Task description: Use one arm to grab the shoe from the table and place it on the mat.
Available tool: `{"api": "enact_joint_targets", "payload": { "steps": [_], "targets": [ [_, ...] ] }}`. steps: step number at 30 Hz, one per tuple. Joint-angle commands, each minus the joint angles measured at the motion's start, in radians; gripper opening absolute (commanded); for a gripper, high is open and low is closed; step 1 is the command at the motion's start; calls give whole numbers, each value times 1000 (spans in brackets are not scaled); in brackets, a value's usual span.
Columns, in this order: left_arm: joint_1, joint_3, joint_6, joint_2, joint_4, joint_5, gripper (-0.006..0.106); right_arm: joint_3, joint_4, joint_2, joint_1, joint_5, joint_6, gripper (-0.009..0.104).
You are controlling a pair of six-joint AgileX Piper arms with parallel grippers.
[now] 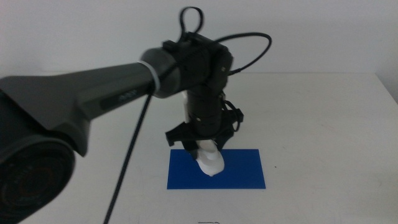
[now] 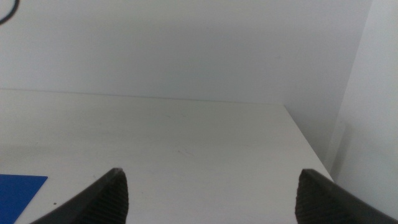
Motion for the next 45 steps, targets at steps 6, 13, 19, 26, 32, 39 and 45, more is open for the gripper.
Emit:
{"api": "enact_joint_targets", "payload": {
  "steps": [6,13,19,26,32,39,45],
  "targets": [
    [-44,-49,-57,-44,17,43,-2,-19,-9,-19,2,-75,-4,94],
    [-49,-52,-53,-44,32,58,-2,-19,-9,-19,2,-75,-4,94],
    [-49,-53,-50,-44,113,60,-2,-19,-9,-19,2,-75,-4,94],
    [-50,-52,-74,-23,87,46,-2,-19,-9,-19,2,-75,-4,94],
    [-50,-53,-451,4,9,32,-2,-19,-9,-19,2,-75,-4,94],
    [-50,-53,-1072,7,-10,-4,-2,-19,-9,-19,2,-75,-4,94],
    [-49,-53,-1093,32,-1,-34,-2,-19,-9,-19,2,-75,-4,94]
  ]
}}
